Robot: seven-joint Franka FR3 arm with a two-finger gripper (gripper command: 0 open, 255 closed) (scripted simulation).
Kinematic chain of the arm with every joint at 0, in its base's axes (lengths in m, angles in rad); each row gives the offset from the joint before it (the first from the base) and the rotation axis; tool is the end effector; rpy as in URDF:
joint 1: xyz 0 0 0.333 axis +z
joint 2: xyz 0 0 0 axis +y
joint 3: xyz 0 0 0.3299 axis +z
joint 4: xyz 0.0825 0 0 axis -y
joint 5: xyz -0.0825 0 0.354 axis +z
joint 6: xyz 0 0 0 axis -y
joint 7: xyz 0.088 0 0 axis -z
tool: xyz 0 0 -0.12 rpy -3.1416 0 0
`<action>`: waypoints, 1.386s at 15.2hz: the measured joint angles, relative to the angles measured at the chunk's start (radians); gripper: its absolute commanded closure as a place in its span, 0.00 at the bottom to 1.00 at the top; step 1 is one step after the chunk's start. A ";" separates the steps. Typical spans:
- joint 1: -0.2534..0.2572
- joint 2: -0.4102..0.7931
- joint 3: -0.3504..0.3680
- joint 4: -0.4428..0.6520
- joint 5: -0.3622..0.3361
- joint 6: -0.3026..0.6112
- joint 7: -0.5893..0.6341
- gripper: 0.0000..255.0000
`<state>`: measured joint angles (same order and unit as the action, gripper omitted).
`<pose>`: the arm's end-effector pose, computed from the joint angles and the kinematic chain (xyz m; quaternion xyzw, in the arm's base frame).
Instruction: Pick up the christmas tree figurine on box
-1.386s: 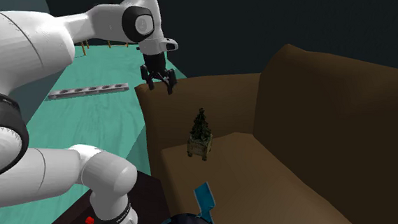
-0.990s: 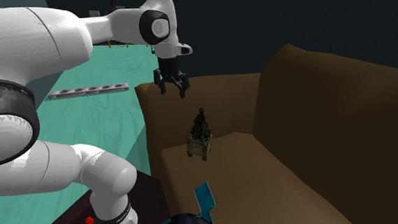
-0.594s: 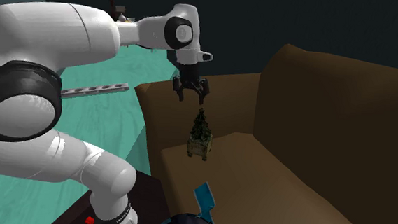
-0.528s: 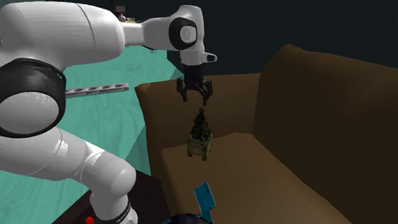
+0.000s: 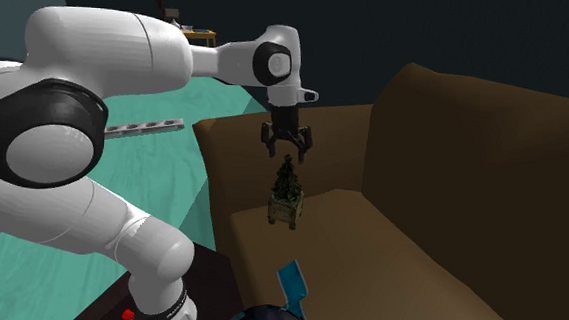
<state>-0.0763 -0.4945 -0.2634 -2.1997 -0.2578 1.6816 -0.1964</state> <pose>0.3322 -0.1664 0.5678 0.9969 -0.0385 -0.0337 0.0593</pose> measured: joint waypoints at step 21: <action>0.001 0.006 0.004 0.061 0.005 -0.055 -0.010 1.00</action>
<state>-0.0750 -0.4885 -0.2591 -2.1388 -0.2530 1.6265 -0.2064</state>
